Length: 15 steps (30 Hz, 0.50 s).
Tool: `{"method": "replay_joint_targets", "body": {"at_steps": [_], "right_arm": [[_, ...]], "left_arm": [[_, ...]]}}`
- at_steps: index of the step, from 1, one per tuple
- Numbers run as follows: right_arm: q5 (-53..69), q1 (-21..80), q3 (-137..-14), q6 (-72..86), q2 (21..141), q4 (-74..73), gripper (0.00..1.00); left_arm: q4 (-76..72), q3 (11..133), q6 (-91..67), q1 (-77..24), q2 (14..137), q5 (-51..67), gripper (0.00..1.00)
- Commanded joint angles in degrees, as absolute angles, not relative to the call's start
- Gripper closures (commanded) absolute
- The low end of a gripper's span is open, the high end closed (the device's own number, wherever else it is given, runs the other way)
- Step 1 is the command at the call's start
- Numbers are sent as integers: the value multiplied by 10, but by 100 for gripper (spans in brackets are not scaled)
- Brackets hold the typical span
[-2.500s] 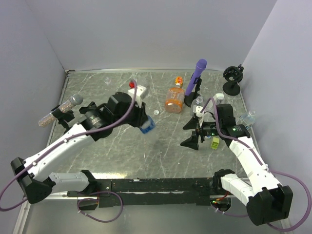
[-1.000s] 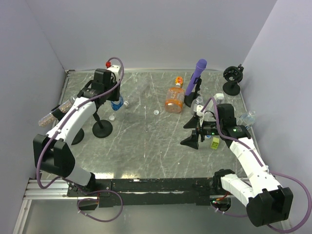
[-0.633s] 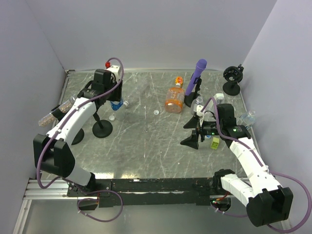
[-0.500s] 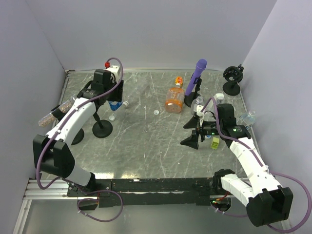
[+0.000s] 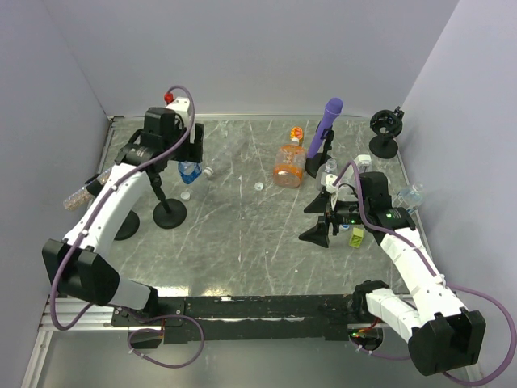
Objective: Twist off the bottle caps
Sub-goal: Place the plastic bottle at the center of the board.
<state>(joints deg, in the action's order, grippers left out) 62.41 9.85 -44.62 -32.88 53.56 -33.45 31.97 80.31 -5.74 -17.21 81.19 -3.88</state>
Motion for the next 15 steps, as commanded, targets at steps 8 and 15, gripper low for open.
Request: {"method": "replay_joint_targets", "body": {"at_steps": [8,15], "right_arm": [[637,96,-446,-338,537,-323,1],[636,96,-446,-338,538,-324,1]], "left_arm": [[342,870,-81,-330,814,15,23],[283,848,-141,-342,952,50,46]]}}
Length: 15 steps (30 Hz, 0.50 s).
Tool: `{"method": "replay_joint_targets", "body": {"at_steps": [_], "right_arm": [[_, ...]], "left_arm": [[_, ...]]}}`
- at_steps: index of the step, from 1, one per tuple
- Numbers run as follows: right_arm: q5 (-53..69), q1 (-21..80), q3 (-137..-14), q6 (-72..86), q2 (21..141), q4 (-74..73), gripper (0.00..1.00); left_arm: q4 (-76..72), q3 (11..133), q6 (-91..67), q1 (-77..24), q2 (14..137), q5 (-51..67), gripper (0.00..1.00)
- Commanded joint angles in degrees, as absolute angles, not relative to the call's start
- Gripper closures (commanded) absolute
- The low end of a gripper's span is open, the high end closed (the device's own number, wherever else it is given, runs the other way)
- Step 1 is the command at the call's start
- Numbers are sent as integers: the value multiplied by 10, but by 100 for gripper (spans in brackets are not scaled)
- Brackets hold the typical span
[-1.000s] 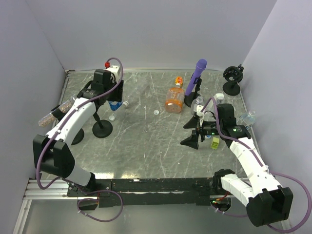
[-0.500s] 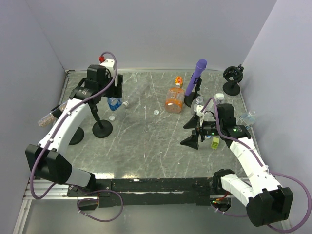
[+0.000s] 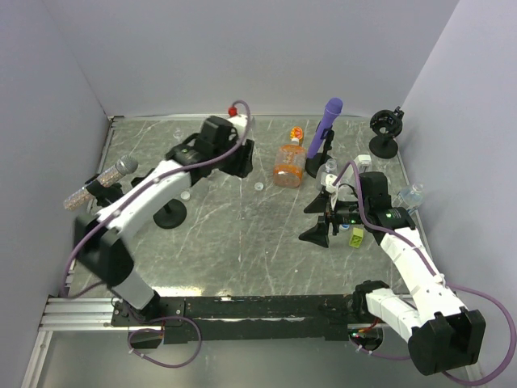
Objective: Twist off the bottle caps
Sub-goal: Place the plastic bottle at the center of the board, then move the bottle cap to the center of the board.
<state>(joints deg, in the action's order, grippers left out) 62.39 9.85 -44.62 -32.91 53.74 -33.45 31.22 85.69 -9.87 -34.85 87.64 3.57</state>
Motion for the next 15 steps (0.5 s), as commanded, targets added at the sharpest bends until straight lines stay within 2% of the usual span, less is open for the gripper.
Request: {"method": "replay_joint_targets", "body": {"at_steps": [1,7,15], "right_arm": [[636,96,-446,-338,537,-323,1],[637,96,-446,-338,537,-324,1],[642,96,-446,-338,539,-325,1]], "left_arm": [[277,857,-150,-342,971,50,47],[272,930,-178,-341,1107,42,52],[274,990,-194,-342,1220,11,52]]}}
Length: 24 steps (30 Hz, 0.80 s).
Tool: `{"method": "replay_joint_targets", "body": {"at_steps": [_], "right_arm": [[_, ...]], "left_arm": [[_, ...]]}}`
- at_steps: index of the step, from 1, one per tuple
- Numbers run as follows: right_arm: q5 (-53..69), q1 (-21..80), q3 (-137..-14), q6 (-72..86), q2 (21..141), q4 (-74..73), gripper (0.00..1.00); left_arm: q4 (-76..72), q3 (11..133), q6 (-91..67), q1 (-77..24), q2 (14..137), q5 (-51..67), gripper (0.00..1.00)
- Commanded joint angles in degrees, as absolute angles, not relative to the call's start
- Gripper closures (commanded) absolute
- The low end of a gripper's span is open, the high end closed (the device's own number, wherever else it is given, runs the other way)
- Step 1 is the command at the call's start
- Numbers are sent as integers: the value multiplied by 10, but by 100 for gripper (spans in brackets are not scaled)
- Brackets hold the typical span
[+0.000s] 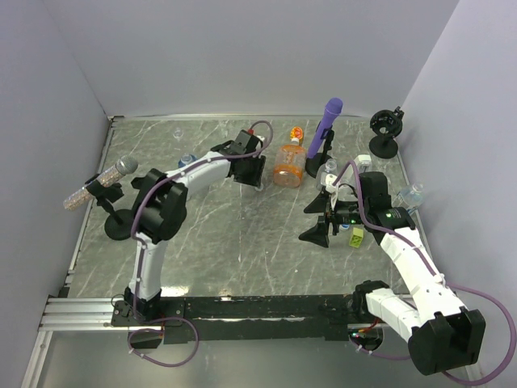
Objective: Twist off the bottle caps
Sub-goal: Move the bottle cap to the center of the board.
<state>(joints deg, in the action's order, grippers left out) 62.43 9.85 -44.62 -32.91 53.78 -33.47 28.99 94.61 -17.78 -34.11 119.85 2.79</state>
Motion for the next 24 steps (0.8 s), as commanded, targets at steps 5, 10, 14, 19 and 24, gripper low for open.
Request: {"method": "replay_joint_targets", "body": {"at_steps": [5,10,14,19,24], "right_arm": [[641,96,-447,-338,539,-326,1],[640,95,-447,-338,541,-326,1],[640,95,-447,-338,543,-326,1],[640,96,-448,-338,544,-326,1],[638,96,-447,-338,543,-326,1]], "left_arm": [[281,1026,-197,-341,1257,11,53],[301,1054,-192,-342,1288,4,58],[303,1046,-190,-342,1295,6,60],[316,1043,-180,-342,1302,4,76],[331,1014,-162,-351,1268,2,99]]}}
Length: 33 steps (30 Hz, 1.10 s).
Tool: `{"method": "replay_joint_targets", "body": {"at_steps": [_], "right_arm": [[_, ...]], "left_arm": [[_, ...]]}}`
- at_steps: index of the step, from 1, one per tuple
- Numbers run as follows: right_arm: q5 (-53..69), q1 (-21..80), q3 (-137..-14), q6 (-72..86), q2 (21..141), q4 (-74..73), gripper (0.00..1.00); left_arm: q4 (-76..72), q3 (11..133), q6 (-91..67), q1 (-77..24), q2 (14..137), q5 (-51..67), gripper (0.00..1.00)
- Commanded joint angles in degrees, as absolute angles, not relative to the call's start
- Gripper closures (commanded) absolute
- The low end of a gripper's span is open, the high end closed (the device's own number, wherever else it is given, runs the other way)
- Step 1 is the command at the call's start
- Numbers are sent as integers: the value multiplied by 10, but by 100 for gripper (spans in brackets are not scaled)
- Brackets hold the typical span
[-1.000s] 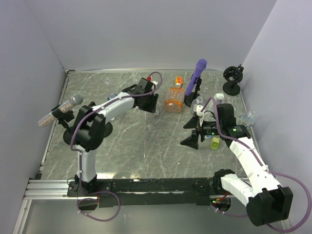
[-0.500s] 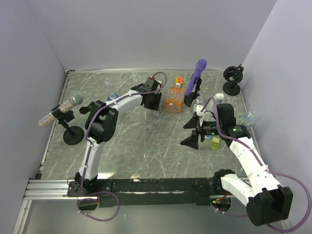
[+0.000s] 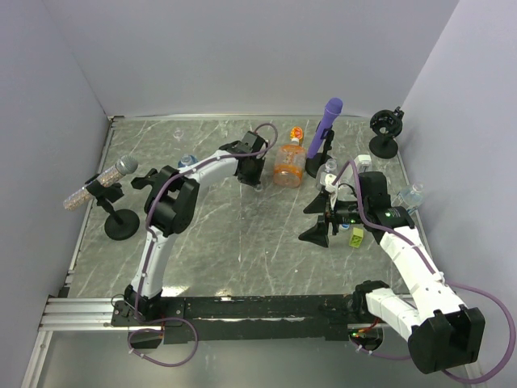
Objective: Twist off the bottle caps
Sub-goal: Move the bottle cap to the center of the board.
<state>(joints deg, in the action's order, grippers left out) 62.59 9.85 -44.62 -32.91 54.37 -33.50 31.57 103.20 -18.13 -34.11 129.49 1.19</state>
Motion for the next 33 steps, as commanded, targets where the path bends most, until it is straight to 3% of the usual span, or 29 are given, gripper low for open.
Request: {"method": "replay_joint_targets", "body": {"at_steps": [1,13,19,21,26,33], "right_arm": [[637,96,-447,-338,542,-326,1],[643,95,-447,-337,541,-325,1],[645,97,-446,-337,542,-325,1],[645,97,-446,-337,542,-326,1],[644,97,-445,-338,544,-328,1],[646,97,-447,-340,548,-330,1]], "left_arm": [[332,999,-154,-353,1258,-23,99],[317,701,-100,-350,1028,-135,99],[311,637,-91,-316,980,-175,98],[314,639,-91,-316,978,-179,94],[330,669,-91,-315,987,-192,67],[381,741,-94,-342,976,-169,50]]}}
